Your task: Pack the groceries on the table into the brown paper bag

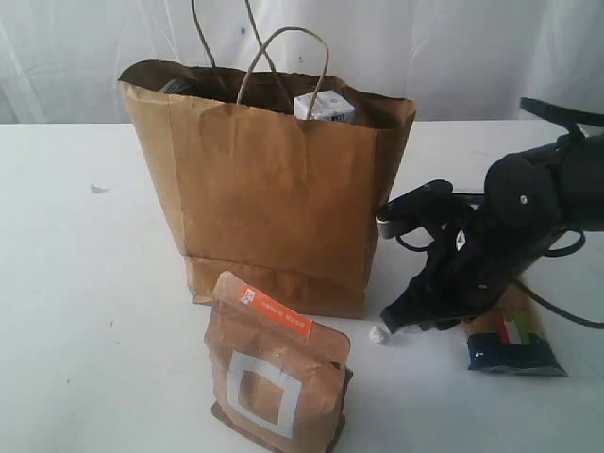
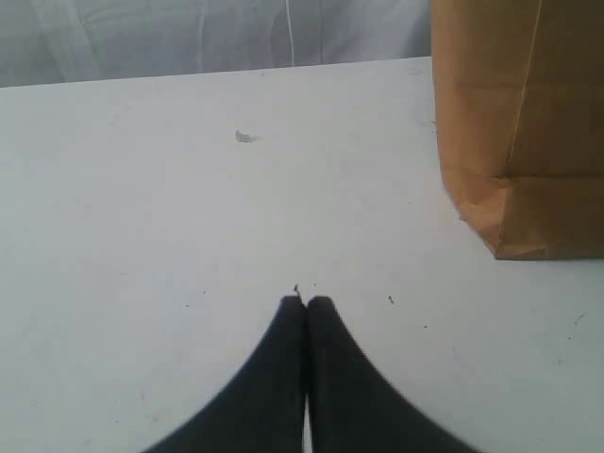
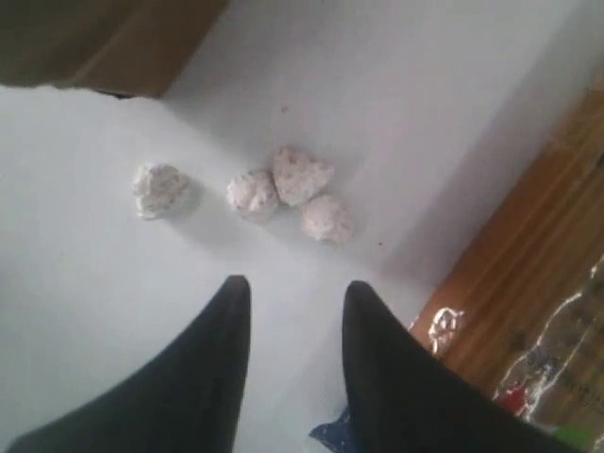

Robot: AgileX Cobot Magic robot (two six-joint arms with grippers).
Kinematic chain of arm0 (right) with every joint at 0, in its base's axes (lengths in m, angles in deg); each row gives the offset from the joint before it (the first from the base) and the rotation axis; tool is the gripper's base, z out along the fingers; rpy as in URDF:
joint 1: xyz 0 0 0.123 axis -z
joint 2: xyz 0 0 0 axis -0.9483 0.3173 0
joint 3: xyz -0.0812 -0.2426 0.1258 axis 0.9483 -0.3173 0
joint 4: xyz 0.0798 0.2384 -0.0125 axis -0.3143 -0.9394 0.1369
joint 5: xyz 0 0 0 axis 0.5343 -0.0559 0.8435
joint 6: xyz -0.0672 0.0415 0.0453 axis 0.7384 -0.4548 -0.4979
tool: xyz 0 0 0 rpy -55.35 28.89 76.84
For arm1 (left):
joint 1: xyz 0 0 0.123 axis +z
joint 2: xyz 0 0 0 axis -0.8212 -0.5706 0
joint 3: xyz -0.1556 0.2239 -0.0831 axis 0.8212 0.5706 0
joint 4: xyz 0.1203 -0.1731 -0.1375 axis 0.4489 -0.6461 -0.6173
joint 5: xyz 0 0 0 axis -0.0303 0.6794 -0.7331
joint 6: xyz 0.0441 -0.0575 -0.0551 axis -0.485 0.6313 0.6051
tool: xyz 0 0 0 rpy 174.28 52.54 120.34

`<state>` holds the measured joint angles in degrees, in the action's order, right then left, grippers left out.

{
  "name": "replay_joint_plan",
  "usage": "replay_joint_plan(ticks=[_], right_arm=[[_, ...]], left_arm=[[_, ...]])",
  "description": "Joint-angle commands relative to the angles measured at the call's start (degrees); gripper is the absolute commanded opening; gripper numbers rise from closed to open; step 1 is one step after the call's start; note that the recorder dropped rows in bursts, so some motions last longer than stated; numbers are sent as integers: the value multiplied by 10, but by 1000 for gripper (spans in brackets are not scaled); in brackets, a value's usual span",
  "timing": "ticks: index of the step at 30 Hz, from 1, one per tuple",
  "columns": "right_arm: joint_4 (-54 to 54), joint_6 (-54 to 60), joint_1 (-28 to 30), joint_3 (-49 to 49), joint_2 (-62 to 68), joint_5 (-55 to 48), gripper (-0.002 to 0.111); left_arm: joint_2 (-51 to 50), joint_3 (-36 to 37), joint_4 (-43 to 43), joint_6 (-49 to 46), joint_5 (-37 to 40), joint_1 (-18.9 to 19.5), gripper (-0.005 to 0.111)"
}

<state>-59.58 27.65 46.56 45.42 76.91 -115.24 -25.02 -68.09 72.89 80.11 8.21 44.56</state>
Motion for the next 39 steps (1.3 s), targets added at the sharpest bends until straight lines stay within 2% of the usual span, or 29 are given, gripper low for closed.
replay_joint_plan(ticks=[1,39], right_arm=[[12,6,16,18,36,8,33],[-14,86,27,33,93,29,32]], left_arm=[[3,2,-2,-2,-3,2,0],[3,2,-2,-2,-3,2,0]])
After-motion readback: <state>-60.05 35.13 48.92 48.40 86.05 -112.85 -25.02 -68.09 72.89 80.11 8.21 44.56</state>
